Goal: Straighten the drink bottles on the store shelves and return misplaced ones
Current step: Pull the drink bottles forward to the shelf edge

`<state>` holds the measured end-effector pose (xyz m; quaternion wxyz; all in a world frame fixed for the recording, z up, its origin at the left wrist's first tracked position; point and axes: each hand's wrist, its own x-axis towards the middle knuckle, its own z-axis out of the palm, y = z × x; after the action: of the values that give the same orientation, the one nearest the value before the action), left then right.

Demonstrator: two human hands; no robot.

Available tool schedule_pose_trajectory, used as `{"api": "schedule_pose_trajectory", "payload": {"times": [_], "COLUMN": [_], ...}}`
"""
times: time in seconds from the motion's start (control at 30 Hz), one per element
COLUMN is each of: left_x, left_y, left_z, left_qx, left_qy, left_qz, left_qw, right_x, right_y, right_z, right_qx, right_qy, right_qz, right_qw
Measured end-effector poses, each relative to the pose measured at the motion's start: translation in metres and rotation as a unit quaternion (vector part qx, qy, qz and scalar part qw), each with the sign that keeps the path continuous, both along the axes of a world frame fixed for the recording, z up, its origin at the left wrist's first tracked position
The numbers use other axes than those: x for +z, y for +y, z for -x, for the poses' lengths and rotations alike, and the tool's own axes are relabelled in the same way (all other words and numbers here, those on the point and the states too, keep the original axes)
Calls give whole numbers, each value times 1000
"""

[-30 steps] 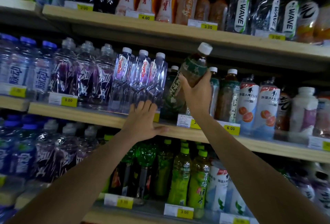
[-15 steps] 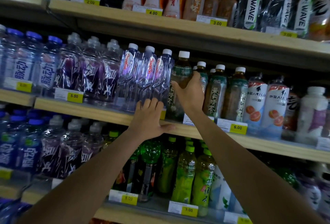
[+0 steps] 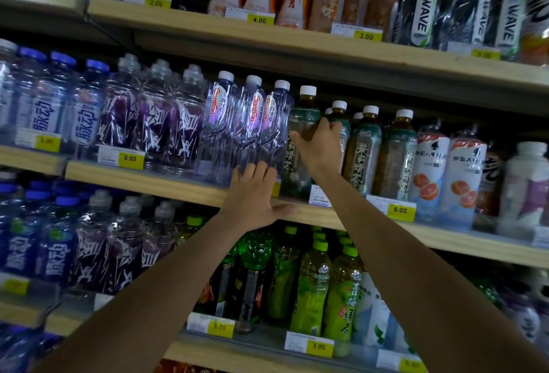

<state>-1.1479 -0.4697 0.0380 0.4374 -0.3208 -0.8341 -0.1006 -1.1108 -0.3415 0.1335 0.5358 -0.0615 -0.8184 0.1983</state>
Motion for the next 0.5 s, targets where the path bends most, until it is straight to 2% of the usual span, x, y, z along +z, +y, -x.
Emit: {"api": "schedule_pose_trajectory", "payload": {"times": [0.13,0.5], "left_x": [-1,0], "left_y": [0,0], "left_z": [0,-1], "left_qx": [-4,-1], "left_qy": [-3,-11], "left_qz": [0,5], "left_qw": [1000,1000], "right_x": [2,0], "right_y": [8,10], "right_z": [-1,1], "right_qx": [5,7], "right_qy": [-13,13], "right_qz": [26,-4], "right_qw": [1000,1000]}}
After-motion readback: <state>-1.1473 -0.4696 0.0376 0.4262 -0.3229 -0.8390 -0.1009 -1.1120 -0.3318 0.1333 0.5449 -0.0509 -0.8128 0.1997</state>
